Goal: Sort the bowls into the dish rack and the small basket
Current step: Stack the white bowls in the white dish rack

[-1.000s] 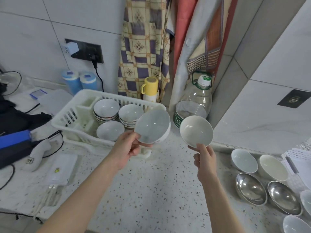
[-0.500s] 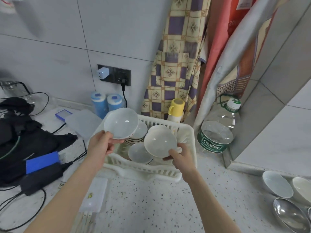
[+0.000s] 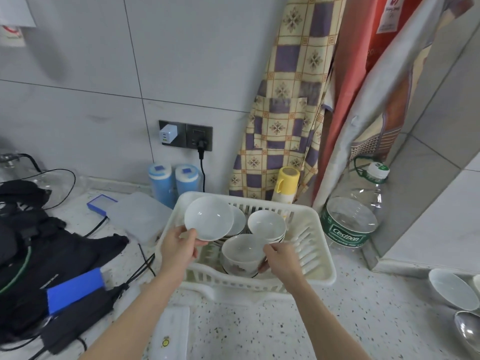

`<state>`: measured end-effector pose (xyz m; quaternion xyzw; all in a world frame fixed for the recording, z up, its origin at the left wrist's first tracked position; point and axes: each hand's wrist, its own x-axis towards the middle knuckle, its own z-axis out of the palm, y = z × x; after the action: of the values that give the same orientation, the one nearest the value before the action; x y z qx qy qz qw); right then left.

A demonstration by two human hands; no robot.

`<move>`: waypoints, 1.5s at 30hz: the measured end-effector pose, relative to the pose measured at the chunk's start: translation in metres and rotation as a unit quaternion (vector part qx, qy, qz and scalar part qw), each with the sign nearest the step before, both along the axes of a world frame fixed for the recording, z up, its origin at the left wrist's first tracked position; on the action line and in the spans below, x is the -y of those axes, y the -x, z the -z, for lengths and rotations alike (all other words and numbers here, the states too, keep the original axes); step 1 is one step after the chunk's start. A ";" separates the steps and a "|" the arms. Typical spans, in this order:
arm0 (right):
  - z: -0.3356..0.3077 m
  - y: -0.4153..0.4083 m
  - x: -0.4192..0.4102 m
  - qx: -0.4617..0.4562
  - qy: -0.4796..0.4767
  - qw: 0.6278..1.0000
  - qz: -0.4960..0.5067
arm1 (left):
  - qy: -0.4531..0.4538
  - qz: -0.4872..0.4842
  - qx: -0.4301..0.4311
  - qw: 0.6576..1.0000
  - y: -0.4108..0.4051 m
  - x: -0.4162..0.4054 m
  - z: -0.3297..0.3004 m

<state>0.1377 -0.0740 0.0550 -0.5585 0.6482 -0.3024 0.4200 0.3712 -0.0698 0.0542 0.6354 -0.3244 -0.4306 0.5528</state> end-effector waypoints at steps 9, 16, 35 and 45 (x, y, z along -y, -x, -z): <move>0.011 -0.006 0.002 -0.091 -0.031 0.995 0.014 | -0.030 0.070 0.056 0.995 0.006 0.015 0.005; 0.011 -0.009 0.004 -0.129 -0.060 0.990 0.004 | -0.027 0.065 0.024 0.997 -0.006 0.017 0.013; 0.022 -0.005 0.013 -0.195 -0.090 0.977 -0.004 | -0.018 0.136 0.133 0.981 -0.005 0.011 0.020; 0.020 -0.006 0.007 -0.179 -0.035 0.980 0.083 | -0.066 0.207 0.218 0.952 0.002 0.015 0.020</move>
<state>0.1439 -0.0814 0.0354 -0.5325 0.7672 -0.2085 0.2903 0.3695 -0.0852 0.0344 0.6679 -0.5320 -0.4069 0.3245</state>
